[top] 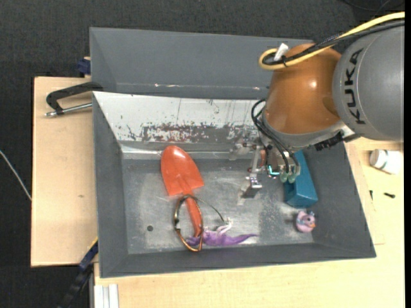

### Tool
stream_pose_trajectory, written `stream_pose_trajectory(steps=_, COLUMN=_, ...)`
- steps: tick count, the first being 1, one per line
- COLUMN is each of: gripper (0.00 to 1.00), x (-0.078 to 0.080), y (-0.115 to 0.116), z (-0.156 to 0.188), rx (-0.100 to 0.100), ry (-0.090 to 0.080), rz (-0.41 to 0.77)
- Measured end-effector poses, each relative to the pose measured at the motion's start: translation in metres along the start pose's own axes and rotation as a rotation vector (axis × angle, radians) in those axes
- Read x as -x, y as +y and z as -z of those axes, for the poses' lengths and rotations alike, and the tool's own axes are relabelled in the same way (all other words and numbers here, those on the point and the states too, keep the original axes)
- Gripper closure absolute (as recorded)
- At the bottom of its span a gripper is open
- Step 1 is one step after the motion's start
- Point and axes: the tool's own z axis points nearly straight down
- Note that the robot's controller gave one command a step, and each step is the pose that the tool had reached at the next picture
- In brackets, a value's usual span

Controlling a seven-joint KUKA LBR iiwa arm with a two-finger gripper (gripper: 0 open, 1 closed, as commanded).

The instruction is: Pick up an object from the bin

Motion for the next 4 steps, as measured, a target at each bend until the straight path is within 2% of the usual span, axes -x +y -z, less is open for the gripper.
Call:
stream_pose_trajectory(steps=1, gripper=0.0, x=0.002, y=0.0, z=0.004, rx=0.0, ry=-0.008, rz=-0.001)
stream_pose_trajectory(steps=2, gripper=0.0, x=0.006, y=0.036, z=0.0, rx=-0.002, ry=-0.012, rz=0.053)
stream_pose_trajectory(steps=3, gripper=0.0, x=0.019, y=0.045, z=-0.042, rx=0.004, ry=-0.017, rz=0.039)
stream_pose_trajectory(steps=4, gripper=0.0, x=0.01, y=0.063, z=-0.085, rx=-0.002, ry=-0.007, rz=0.064)
